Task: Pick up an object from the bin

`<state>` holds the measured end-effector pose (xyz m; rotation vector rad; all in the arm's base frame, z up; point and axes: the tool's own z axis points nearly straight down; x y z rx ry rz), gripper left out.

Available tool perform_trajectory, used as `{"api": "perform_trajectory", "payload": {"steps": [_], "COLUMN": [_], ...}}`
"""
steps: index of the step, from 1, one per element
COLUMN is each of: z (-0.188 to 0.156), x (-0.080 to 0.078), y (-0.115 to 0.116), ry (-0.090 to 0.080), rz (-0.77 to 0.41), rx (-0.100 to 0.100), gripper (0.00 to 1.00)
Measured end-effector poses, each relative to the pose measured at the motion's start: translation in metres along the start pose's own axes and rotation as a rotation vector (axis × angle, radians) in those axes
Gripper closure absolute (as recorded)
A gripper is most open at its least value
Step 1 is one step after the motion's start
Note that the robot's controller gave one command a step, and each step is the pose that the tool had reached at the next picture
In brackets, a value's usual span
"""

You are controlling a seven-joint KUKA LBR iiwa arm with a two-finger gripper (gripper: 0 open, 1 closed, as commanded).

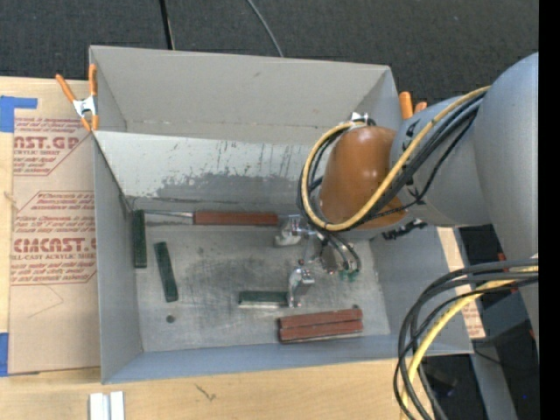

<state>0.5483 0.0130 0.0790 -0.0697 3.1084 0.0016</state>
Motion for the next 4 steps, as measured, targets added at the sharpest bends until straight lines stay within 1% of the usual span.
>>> {"api": "perform_trajectory", "payload": {"steps": [1, 2, 3, 4], "z": [0.0, 0.0, 0.0, -0.196], "x": [0.0, 0.046, 0.046, 0.028], "y": [0.0, 0.05, 0.05, 0.04], "ry": [0.001, 0.004, 0.004, 0.024], "rz": [0.0, 0.021, 0.021, 0.029], "rx": [0.0, -0.002, -0.002, -0.001], "gripper": [0.0, 1.0, 1.0, 1.0]}}
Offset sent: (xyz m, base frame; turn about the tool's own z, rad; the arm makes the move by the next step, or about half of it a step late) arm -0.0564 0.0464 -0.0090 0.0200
